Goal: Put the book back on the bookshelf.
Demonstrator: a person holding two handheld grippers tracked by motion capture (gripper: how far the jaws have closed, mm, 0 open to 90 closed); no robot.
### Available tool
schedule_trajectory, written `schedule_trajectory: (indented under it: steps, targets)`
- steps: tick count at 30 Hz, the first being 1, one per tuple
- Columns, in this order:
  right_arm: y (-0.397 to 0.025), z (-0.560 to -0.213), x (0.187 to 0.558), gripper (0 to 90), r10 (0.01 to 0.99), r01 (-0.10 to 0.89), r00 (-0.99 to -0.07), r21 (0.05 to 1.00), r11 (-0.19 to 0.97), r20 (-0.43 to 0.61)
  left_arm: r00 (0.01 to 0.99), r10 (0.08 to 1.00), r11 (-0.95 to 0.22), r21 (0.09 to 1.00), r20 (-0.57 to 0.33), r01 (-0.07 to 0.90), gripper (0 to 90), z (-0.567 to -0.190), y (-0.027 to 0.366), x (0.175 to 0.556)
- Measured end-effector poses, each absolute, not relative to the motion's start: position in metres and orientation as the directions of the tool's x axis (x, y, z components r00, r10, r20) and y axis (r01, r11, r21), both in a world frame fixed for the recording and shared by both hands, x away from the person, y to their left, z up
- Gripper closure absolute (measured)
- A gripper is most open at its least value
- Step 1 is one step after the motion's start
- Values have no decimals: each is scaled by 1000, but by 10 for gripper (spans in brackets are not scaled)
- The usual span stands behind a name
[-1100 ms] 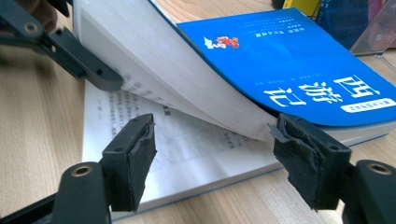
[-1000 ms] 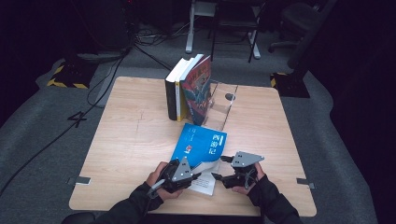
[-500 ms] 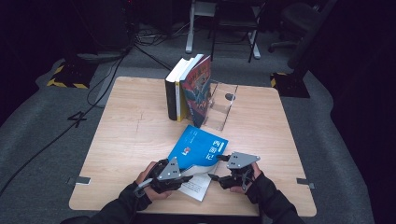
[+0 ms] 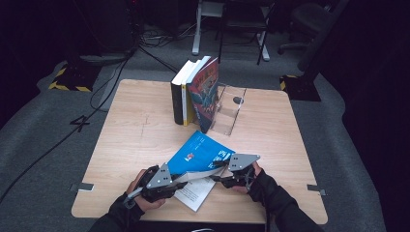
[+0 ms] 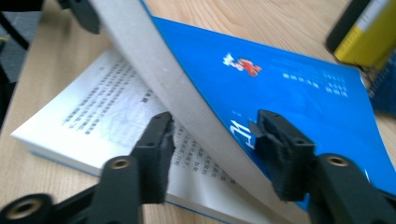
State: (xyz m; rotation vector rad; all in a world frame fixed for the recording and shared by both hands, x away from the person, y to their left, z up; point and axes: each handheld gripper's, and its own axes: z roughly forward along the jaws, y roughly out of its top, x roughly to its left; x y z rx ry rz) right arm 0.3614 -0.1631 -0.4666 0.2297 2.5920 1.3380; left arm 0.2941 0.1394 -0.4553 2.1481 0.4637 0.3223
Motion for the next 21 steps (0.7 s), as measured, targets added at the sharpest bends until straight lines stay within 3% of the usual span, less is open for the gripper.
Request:
schedule_trajectory:
  steps: [3,9,17,21]
  targets:
    - [-156,-466,357,610,208,-5,-965,807,590,-158,873,482,-551,800,73,238,639,-458,148,293]
    - [-155,-461,350,644,214,-13,-961,805,593,-173,832,548,-573,763,84,300,572,-469,164,296]
    - [-159,-455,339,675,249,2,-951,800,600,-184,835,532,-608,750,140,261,573,-474,150,311]
    - [-166,-454,337,683,294,27,-937,800,600,-189,851,510,-604,756,123,252,563,-474,140,327]
